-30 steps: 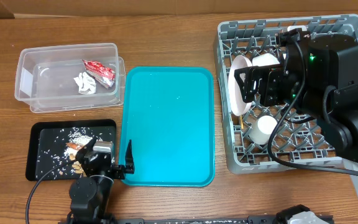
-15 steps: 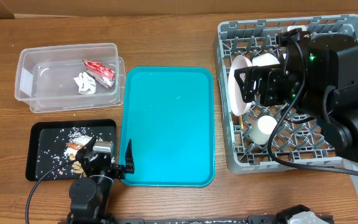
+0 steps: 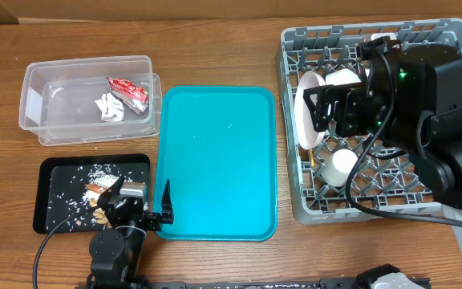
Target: Sort waste into correct bins and load items into the dishwasher
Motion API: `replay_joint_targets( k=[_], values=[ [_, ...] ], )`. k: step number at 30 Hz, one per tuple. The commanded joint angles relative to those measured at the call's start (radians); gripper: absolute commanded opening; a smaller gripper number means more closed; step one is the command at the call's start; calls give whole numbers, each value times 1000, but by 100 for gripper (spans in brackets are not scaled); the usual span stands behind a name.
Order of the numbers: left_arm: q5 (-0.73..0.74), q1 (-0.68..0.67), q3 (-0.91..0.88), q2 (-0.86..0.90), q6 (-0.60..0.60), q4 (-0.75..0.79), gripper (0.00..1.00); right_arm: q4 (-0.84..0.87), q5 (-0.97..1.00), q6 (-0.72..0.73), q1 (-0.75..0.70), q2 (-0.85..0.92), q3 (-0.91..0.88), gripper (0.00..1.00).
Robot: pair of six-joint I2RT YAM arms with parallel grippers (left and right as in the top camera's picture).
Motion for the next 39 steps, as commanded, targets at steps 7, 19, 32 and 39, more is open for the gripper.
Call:
replay_joint_targets(
  k=[7,19,32,39],
  values=[
    [11,10,-10,-13,8,5,100,336,124,-224,-2,-261,-271,100],
    [11,10,-10,-13,8,5,100,630,118,-299,-113,-753,-986,100],
    [11,10,-10,-13,8,5,100,828,90,-300,-199,-1103,-1442,100],
    [11,10,-10,-13,8,5,100,929,74,-300,-209,-1246,-1621,100]
  ],
)
